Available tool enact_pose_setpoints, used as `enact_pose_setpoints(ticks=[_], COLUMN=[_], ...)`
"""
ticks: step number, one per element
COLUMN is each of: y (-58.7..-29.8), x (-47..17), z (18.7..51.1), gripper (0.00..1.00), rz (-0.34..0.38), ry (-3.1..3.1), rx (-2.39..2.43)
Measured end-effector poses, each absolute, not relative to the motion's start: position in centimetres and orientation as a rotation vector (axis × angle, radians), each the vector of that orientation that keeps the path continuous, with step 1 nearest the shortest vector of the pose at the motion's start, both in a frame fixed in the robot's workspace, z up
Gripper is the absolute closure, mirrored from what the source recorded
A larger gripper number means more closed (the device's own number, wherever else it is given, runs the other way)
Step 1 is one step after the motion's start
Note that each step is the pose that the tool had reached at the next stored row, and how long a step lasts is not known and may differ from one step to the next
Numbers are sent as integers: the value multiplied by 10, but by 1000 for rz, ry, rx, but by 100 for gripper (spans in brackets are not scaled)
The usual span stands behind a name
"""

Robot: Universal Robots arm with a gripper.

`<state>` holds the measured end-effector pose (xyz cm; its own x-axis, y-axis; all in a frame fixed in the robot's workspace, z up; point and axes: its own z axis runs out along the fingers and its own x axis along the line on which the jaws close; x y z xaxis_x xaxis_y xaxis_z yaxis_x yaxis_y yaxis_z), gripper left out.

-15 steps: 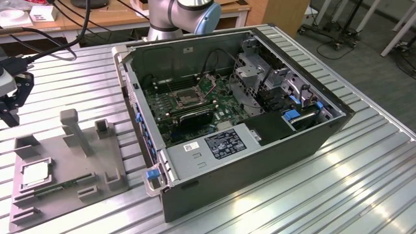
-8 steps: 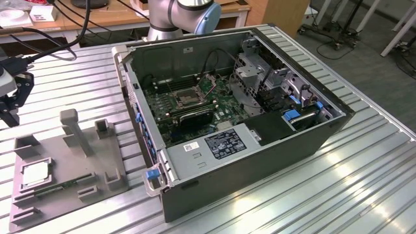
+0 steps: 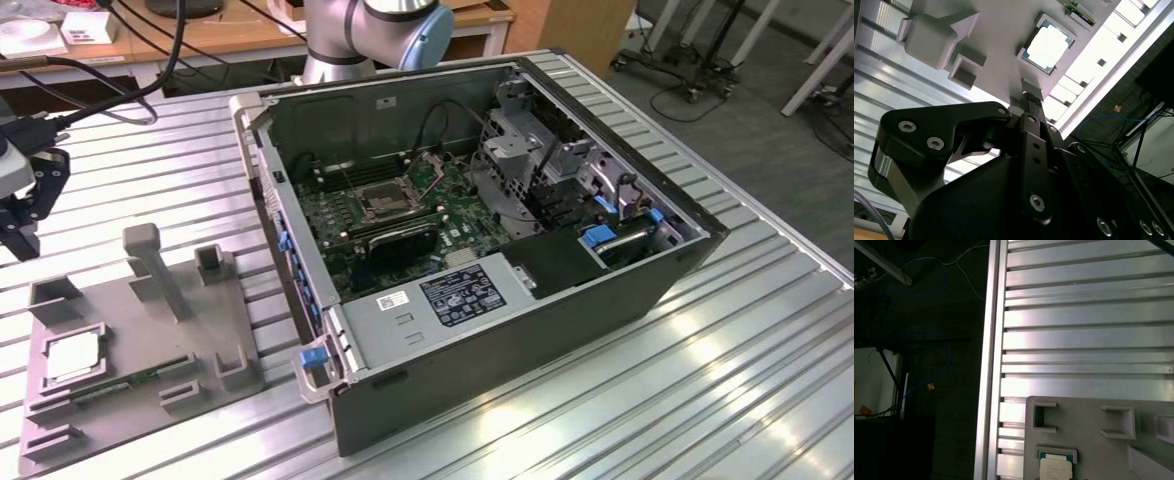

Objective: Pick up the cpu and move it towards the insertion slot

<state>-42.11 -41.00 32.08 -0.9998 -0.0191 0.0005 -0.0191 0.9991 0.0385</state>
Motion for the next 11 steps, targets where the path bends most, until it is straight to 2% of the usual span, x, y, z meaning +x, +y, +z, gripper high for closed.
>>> enact_pose_setpoints(ticks=[11], y=[-410], x=[-421], z=[321], gripper=[90], rz=[-60], ry=[-3140], rx=[30])
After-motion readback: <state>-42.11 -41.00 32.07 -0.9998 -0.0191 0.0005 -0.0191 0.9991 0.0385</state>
